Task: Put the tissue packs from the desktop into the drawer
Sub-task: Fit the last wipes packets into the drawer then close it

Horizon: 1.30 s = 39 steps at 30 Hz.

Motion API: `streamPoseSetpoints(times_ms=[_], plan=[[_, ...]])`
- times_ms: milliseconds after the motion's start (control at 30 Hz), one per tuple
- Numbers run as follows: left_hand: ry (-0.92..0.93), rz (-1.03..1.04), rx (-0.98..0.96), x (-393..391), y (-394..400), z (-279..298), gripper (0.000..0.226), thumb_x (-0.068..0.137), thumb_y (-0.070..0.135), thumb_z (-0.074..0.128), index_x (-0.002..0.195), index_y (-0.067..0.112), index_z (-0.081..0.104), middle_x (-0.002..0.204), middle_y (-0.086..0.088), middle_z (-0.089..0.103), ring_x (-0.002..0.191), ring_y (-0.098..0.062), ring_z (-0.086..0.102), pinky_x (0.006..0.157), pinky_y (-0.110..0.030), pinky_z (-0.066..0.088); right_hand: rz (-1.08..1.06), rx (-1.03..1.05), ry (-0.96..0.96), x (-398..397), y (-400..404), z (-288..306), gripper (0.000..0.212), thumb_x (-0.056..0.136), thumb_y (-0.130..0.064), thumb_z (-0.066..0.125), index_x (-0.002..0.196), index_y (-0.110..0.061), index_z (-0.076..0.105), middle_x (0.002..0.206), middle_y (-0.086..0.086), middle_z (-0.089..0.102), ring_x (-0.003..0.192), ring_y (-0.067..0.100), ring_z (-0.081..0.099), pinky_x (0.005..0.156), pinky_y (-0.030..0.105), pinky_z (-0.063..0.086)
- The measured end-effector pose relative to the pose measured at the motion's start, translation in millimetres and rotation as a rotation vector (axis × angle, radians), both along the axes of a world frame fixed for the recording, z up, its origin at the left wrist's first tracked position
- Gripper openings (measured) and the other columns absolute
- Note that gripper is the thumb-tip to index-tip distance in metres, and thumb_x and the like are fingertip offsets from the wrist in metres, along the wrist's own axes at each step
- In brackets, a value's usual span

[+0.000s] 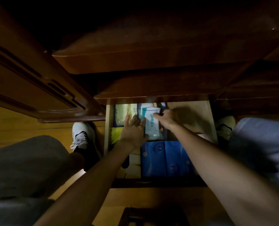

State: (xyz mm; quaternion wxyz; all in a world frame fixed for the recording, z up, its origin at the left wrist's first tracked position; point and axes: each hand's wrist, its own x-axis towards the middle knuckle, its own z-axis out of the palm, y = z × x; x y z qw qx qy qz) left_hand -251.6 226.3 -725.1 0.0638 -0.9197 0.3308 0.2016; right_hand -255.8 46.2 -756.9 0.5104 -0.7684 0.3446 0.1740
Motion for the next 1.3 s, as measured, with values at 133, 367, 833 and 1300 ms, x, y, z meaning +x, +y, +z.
streamPoseSetpoints(times_ms=[133, 367, 833, 1300], plan=[[0.058, 0.058, 0.021, 6.4, -4.7, -3.1, 0.086, 0.094, 0.065, 0.037, 0.159, 0.018, 0.008, 0.162, -0.013, 0.028, 0.153, -0.033, -0.001, 0.117, -0.053, -0.015, 0.025, 0.023, -0.057, -3.5, 3.1, 2.6, 0.031, 0.1, -0.03, 0.061, 0.114, -0.002, 0.064, 0.108, 0.017, 0.071, 0.098, 0.03, 0.071, 0.091, 0.047, 0.058], [0.22, 0.179, -0.093, 15.1, -14.7, -12.6, 0.093, 0.083, 0.062, 0.052, 0.157, 0.025, 0.01, 0.159, -0.01, 0.033, 0.153, -0.029, -0.003, 0.116, -0.05, -0.017, 0.115, -0.072, -0.028, -13.9, -2.8, 4.3, 0.017, 0.099, -0.026, 0.062, 0.106, -0.01, 0.063, 0.109, 0.013, 0.071, 0.099, 0.027, 0.071, 0.09, 0.046, 0.059], [0.125, 0.153, -0.147, 7.1, 4.6, -30.4, 0.089, 0.081, 0.071, 0.038, 0.155, 0.024, 0.021, 0.161, -0.006, 0.032, 0.153, -0.022, -0.001, 0.118, -0.055, -0.013, 0.332, -0.428, 0.016, -20.2, 9.3, 7.7, 0.033, 0.099, -0.046, 0.058, 0.101, -0.014, 0.066, 0.095, 0.005, 0.073, 0.081, 0.02, 0.071, 0.078, 0.04, 0.062], [0.072, 0.175, -0.211, 0.5, 7.7, -16.2, 0.08, 0.088, 0.063, 0.047, 0.152, 0.02, 0.029, 0.154, -0.008, 0.042, 0.15, -0.025, 0.019, 0.122, -0.052, -0.002, 0.271, -0.429, 0.017, -24.2, 6.4, 15.8, 0.029, 0.1, -0.037, 0.061, 0.084, -0.014, 0.069, 0.086, 0.003, 0.072, 0.075, 0.017, 0.07, 0.058, 0.028, 0.051]])
